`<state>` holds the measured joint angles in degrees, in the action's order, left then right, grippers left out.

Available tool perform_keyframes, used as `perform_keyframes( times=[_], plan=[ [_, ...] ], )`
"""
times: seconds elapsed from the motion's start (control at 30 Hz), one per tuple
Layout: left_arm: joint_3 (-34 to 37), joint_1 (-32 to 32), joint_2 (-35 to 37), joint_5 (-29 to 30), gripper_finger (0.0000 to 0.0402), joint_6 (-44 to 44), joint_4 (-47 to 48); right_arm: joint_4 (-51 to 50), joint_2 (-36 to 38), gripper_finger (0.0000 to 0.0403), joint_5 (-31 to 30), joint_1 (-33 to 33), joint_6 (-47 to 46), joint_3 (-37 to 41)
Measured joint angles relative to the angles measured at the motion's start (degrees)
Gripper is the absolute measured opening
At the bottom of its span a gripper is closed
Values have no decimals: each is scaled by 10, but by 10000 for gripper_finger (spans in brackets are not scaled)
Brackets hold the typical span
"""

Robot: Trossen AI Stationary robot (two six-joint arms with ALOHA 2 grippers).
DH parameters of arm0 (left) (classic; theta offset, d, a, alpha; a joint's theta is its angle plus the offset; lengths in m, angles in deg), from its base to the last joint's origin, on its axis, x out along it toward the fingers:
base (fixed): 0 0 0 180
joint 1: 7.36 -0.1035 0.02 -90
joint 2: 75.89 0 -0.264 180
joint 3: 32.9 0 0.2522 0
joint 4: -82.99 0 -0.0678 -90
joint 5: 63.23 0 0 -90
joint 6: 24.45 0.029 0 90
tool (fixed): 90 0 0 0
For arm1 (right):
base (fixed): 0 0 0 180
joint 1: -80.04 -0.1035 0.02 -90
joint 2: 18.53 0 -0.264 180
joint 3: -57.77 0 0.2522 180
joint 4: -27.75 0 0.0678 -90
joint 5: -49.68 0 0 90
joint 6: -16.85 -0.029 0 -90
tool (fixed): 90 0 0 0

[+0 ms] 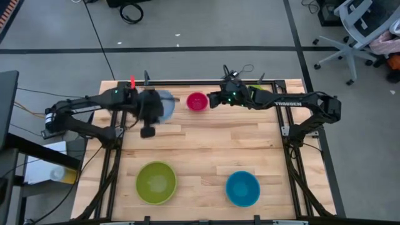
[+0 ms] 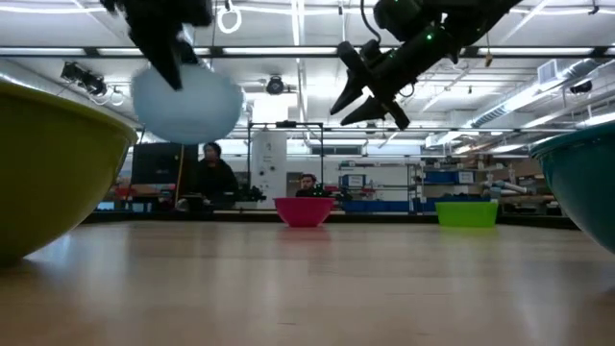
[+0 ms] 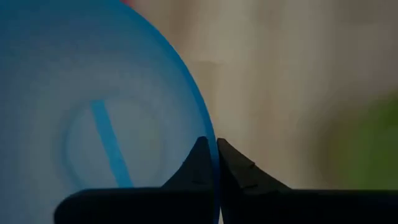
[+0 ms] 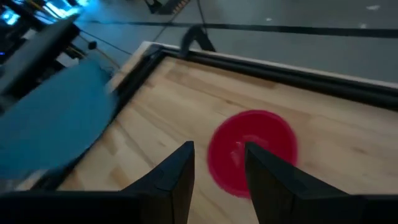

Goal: Nest bowls inside each other
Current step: Stack the light blue bowl on top of the green bowl

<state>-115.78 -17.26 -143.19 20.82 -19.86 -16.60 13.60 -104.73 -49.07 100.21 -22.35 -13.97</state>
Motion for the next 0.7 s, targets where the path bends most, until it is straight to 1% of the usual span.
perform_keyframes(
  times=[0.07, 0.1, 0.13, 0.2, 0.27, 0.33, 0.4, 0.47, 0.53, 0.6, 0.7],
  plan=[
    [1, 64, 7, -50, 1, -58, 3, -11, 3, 145, 0, 8, 7, 0],
    [4, 101, 8, -65, 1, -89, -5, -18, 4, 145, 0, 12, 13, 0],
    [7, 143, 8, -68, 1, -116, -12, -20, 4, 145, 0, 14, 20, 0],
    [15, 232, 4, -65, 1, -167, -26, -33, 4, 145, 0, 18, 31, 0],
    [18, 315, -6, -45, 1, -216, -61, -40, 4, 145, 0, 19, 39, 0],
    [19, 388, -17, -20, 0, -274, -96, -42, 3, 145, 0, 18, 50, 0],
    [20, 447, -31, 7, 0, -341, -120, -46, 3, 145, 0, 18, 64, 0],
    [20, 492, -50, 23, 0, -394, -161, -46, 3, 145, 0, 18, 77, 0],
    [20, 529, -75, 30, 0, -430, -167, -45, 3, 145, 0, 18, 86, 0],
    [20, 553, -102, 31, 0, -447, -169, -46, 3, 145, -5, 18, 96, 0],
    [20, 570, -140, 35, 3, -453, -167, -49, 3, 145, -9, 16, 89, 0]
  ],
)
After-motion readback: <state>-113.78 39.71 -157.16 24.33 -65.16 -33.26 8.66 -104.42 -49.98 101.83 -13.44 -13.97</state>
